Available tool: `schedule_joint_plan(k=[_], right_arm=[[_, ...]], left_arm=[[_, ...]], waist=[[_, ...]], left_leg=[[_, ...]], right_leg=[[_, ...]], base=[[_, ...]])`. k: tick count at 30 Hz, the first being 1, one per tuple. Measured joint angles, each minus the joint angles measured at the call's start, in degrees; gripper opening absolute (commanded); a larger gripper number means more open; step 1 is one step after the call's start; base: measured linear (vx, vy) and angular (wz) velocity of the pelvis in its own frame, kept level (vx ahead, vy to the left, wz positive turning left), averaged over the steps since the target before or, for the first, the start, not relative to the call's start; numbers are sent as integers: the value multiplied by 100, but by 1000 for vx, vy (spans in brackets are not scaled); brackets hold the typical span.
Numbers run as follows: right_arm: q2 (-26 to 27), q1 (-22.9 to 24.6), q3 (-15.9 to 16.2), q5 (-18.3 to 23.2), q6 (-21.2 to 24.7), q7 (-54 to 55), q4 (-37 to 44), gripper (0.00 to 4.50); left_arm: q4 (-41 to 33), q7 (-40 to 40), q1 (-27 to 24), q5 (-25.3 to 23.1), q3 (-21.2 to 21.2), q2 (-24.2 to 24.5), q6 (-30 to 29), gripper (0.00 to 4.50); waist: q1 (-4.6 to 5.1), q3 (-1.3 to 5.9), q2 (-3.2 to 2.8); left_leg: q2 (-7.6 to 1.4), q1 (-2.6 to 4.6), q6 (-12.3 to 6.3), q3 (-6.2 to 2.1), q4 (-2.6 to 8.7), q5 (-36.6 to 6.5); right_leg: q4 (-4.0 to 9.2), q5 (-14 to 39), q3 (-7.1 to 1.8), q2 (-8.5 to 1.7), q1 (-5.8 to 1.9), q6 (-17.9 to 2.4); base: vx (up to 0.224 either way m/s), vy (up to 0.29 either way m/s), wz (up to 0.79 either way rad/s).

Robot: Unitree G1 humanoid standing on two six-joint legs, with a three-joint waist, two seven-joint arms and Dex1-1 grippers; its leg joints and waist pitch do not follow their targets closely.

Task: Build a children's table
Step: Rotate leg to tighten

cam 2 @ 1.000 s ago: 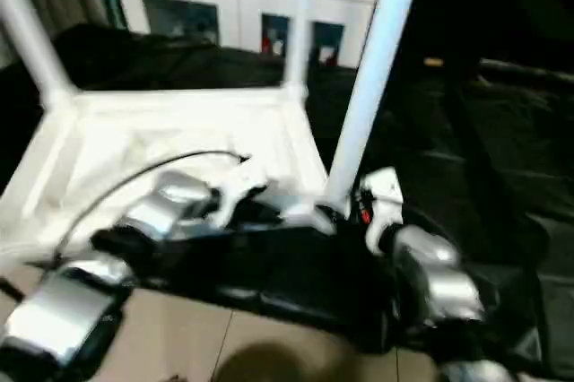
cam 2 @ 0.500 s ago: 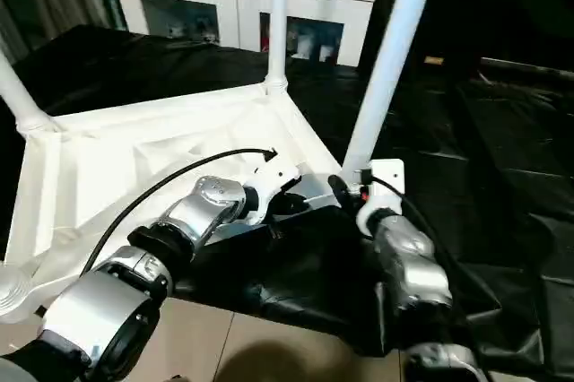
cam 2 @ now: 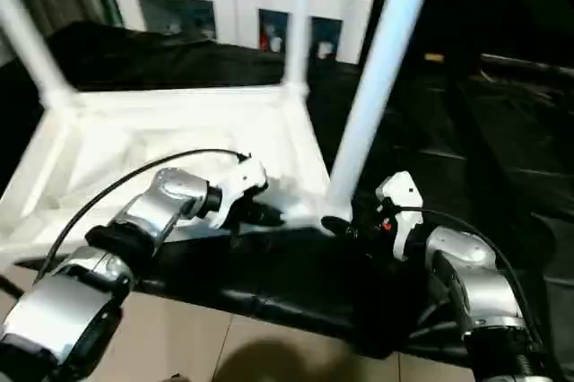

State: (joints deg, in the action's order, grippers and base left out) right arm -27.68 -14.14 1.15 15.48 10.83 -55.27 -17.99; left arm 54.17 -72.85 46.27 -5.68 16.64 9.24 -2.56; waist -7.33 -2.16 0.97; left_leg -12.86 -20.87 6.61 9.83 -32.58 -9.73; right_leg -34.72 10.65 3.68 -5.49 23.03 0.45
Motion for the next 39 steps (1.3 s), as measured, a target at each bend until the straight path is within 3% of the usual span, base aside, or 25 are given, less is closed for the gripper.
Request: schedule_joint_plan(k=[4,7,15,29,35,39], right_arm=[[-194,8,297,-46,44,-385,139,386],[-215,19,429,-162,40,-523,145,386],[-215,-20,445,-208,22,-533,97,386],[-117,8,415,5,109,-672,36,275],[311,68,161,37,118,-31,-83,267],[1058,-305,-417,-44,83,1747,-671,266]], left_arm=[[-296,-358,-131,32,90,109,-79,0],[-340,-396,-141,35,89,124,-103,0],[-513,-403,-215,39,87,156,-211,0],[-670,-584,-303,102,79,282,-396,0],[-508,-233,-258,90,-11,234,-380,0],[93,1259,95,-31,-167,-364,-453,0]], waist=[[-84,-2,2],[-90,-3,4],[-84,-4,5],[-76,-1,-3],[-9,-1,-4],[98,-1,-3]], left_leg=[[-3,-1,0,4,-14,0],[-2,-4,0,4,-14,0],[-1,-9,0,4,-14,0],[-1,-8,0,5,-14,0],[0,-4,1,4,-16,-1],[7,-3,1,3,-28,0]], right_leg=[[0,0,-3,-3,3,0],[0,0,-2,-2,4,0],[-1,1,-2,0,6,2],[-2,2,-2,9,6,1],[-13,-1,-5,10,1,-3],[-15,-16,-8,6,-1,-21]], base=[[0,0,0],[0,0,0],[0,0,0],[0,0,0],[0,0,0],[0,0,0]])
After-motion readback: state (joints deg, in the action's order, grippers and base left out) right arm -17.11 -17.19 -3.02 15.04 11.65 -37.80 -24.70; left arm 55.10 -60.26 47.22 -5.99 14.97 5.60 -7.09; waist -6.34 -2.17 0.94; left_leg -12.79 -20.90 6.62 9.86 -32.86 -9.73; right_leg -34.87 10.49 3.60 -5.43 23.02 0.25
